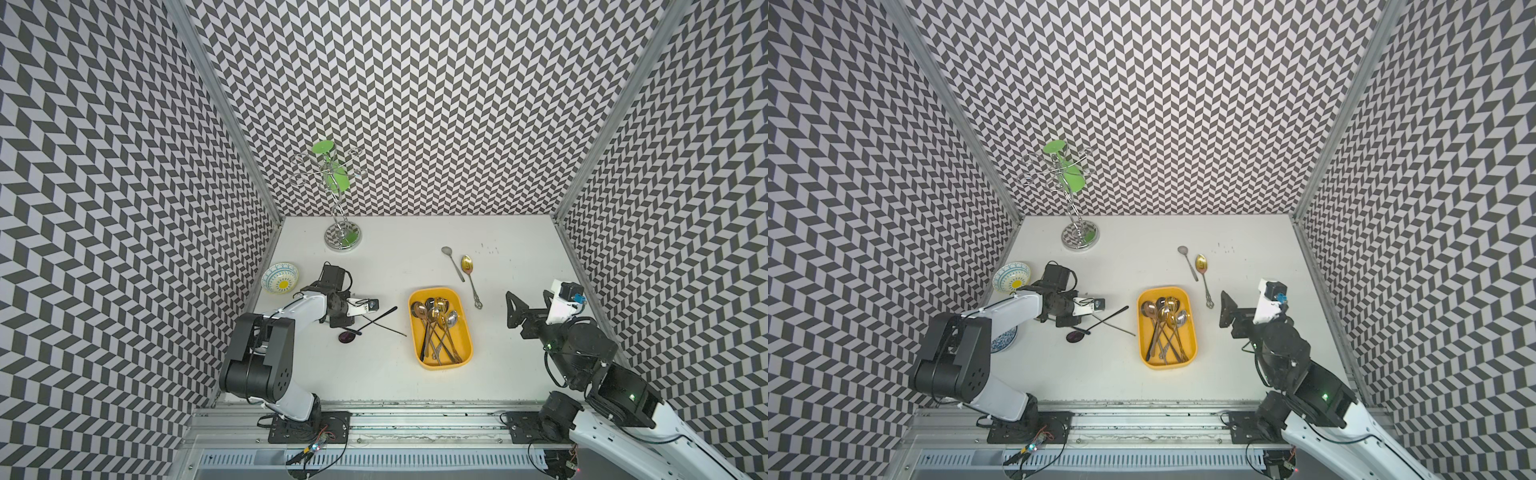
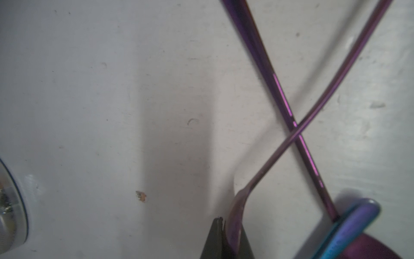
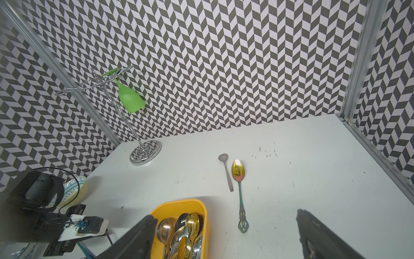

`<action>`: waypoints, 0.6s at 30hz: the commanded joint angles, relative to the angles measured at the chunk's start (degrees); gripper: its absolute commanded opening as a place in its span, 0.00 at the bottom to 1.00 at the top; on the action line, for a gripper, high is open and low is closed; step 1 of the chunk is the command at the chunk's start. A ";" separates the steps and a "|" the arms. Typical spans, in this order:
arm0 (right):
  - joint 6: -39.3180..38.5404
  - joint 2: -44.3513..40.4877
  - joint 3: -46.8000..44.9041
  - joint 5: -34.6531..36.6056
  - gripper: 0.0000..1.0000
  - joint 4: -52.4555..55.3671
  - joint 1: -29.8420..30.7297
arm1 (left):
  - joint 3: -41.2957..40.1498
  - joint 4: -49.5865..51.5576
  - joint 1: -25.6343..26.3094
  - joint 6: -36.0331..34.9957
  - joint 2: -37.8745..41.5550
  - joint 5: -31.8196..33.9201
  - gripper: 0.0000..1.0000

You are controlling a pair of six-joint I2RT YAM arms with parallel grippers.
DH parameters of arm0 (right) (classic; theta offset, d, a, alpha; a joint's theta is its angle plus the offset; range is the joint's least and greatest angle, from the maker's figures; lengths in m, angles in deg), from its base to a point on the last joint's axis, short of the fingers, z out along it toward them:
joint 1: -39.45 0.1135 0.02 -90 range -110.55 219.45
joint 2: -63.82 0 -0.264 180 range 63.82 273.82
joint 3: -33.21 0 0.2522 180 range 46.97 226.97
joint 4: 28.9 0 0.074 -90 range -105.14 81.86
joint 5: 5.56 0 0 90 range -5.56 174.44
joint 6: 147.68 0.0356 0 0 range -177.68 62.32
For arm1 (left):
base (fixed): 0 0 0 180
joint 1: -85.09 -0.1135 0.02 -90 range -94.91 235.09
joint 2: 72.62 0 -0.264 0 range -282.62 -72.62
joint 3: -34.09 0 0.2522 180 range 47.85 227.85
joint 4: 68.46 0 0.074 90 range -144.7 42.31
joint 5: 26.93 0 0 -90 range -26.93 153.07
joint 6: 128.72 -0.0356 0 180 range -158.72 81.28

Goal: Put the spoon into the storage box
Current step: Pick up the spoon from the center of the board.

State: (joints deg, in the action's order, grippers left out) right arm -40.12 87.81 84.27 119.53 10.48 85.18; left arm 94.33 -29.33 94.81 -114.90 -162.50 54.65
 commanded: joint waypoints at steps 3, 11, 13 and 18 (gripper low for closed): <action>-0.15 0.20 -0.58 -0.02 0.99 -2.29 0.19 | 1.43 3.43 -0.07 0.03 -1.48 -0.77 0.00; 0.01 0.01 -0.55 -0.08 0.99 -2.08 0.23 | 6.00 6.29 -0.13 -1.35 0.63 -0.61 0.00; 0.23 -0.34 -0.64 0.38 0.99 -2.06 0.23 | 8.04 7.84 -0.05 -2.63 1.55 -0.35 0.00; -0.03 0.21 -0.56 -0.24 0.99 -2.10 0.28 | 13.89 11.55 0.72 -10.08 3.81 1.51 0.00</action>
State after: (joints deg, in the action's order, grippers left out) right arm -40.12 87.81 84.27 119.47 10.48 85.18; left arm 104.84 -20.81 94.92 -119.82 -161.87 55.35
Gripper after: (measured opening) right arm 0.993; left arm 0.092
